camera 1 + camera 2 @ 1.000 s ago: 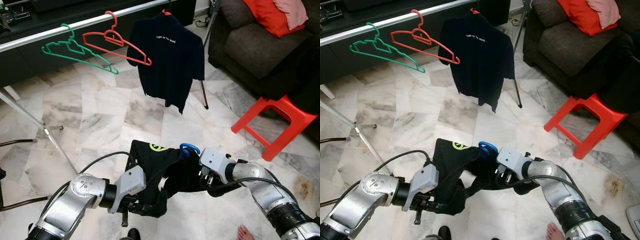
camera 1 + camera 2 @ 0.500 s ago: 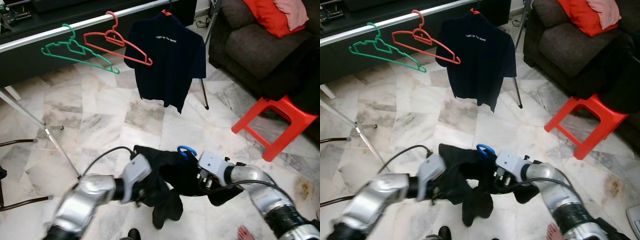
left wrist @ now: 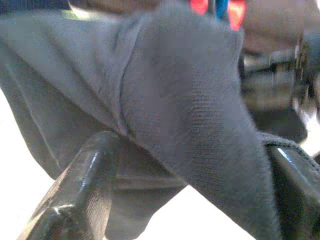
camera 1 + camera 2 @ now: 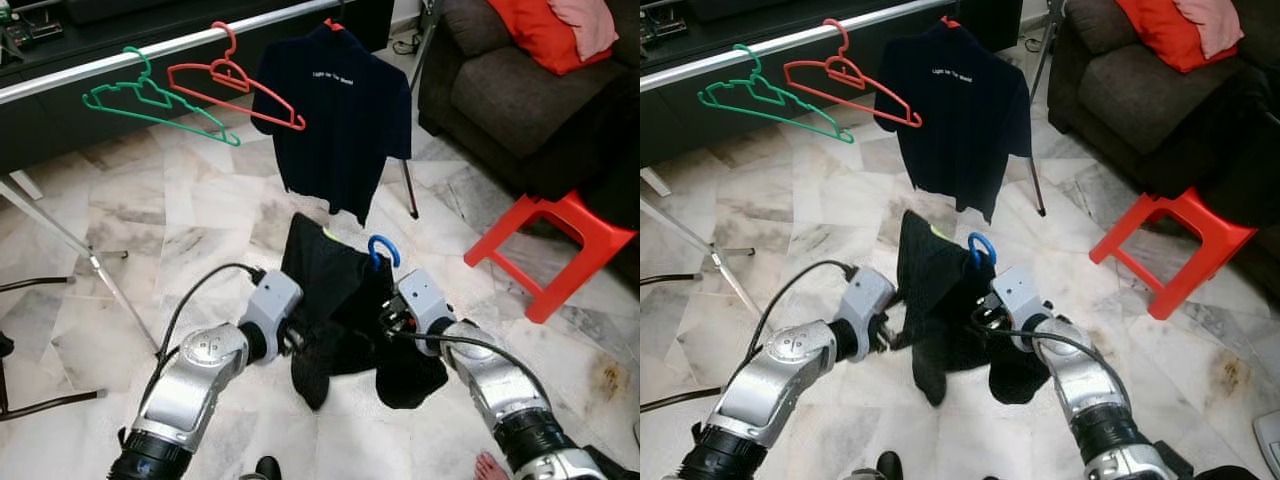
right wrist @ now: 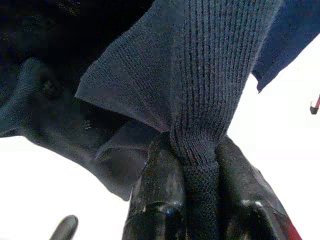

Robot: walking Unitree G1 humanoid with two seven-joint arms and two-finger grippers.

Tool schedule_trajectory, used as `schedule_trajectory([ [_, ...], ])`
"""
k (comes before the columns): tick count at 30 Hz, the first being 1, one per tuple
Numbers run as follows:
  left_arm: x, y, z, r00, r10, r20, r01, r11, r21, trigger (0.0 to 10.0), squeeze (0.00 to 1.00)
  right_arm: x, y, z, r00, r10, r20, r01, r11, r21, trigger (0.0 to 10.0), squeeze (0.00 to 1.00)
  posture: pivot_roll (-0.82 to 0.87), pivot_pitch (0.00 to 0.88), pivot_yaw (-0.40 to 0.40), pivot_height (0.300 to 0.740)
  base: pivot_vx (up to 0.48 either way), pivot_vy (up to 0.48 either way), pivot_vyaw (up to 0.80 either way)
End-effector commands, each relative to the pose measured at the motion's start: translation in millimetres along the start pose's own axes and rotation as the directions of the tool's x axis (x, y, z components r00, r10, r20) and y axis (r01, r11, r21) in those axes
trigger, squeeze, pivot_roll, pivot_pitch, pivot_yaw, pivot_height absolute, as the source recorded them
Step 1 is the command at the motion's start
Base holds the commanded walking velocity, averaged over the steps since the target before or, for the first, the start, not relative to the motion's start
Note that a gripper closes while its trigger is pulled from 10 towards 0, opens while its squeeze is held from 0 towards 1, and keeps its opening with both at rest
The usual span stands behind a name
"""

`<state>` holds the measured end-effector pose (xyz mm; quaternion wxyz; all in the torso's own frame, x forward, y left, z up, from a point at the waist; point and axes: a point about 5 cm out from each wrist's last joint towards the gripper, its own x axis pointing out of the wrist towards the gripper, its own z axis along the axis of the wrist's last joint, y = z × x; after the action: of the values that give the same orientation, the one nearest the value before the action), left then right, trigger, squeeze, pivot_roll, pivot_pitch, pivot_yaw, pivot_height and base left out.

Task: Hang hanger

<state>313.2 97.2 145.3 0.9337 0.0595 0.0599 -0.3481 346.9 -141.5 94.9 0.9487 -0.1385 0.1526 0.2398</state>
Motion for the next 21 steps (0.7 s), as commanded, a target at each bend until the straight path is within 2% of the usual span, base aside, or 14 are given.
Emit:
schedule_trajectory([
  [1,0.9,-3.1,14.4,0.997,0.02,0.073,-0.022,0.999,0.029,10.0,1.0,-1.7,-0.7,8.9,0.996,-0.031,0.084,0.027,0.998,0.053,0.0,0.0,-0.02,0.202,0.005,0.74,0.0,0.0,0.0],
  [7,2.8,-5.5,22.2,0.991,0.056,0.122,-0.062,0.997,0.04,10.0,1.0,-0.4,7.3,12.6,0.99,-0.037,0.135,0.019,0.991,0.13,0.0,0.0,-0.02,0.204,-0.003,0.74,0.0,0.0,0.0],
  [8,1.4,-8.0,24.2,0.99,0.025,0.139,-0.033,0.998,0.057,10.0,1.0,-0.4,7.9,14.3,0.987,-0.048,0.152,0.021,0.984,0.175,0.0,0.0,-0.02,0.208,-0.004,0.74,0.0,0.0,0.0],
  [10,-0.4,-10.5,25.1,0.989,-0.004,0.15,-0.006,0.998,0.069,10.0,1.0,-0.3,7.6,14.3,0.987,-0.056,0.153,0.026,0.981,0.194,0.0,0.0,-0.02,0.21,-0.006,0.74,0.0,0.0,0.0],
  [12,-6.2,-17.6,27.5,0.98,-0.095,0.173,0.071,0.988,0.135,10.0,1.0,0.0,4.7,13.4,0.985,-0.09,0.147,0.054,0.972,0.23,0.0,0.0,-0.02,0.211,-0.008,0.74,0.0,0.0,0.0],
  [13,-8.7,-14.3,27.7,0.984,-0.084,0.155,0.048,0.973,0.226,10.0,0.0,0.3,2.4,14.5,0.983,-0.11,0.15,0.07,0.966,0.249,0.0,0.0,-0.02,0.211,-0.012,0.74,0.0,0.0,0.0],
  [15,-9.8,-2.3,26.7,0.993,0.0,0.117,-0.039,0.944,0.329,10.0,0.0,0.5,-2.4,16.7,0.977,-0.148,0.154,0.1,0.954,0.282,0.0,0.0,-0.01,0.213,-0.013,0.74,0.0,0.0,0.0],
  [16,-10.4,9.0,28.2,0.989,0.087,0.116,-0.124,0.924,0.363,10.0,0.0,0.4,-4.4,17.5,0.976,-0.155,0.154,0.104,0.948,0.3,0.0,0.0,-0.01,0.211,-0.015,0.74,0.0,0.0,0.0],
  [18,-13.5,24.6,36.1,0.966,0.196,0.169,-0.248,0.892,0.378,10.0,0.0,1.0,-6.2,13.7,0.982,-0.148,0.12,0.107,0.949,0.298,0.0,0.0,-0.01,0.214,-0.017,0.74,0.0,0.0,0.0],
  [20,-14.1,24.2,38.7,0.964,0.183,0.193,-0.243,0.902,0.356,10.0,0.0,1.5,-5.6,9.9,0.986,-0.14,0.095,0.108,0.951,0.289,0.0,0.0,-0.01,0.214,-0.017,0.74,0.0,0.0,0.0],
  [21,-14.6,21.9,40.6,0.968,0.15,0.203,-0.218,0.9,0.377,10.0,0.0,1.5,-5.5,8.3,0.987,-0.139,0.085,0.111,0.955,0.275,0.0,0.0,-0.01,0.214,-0.02,0.74,0.0,0.0,0.0],
])
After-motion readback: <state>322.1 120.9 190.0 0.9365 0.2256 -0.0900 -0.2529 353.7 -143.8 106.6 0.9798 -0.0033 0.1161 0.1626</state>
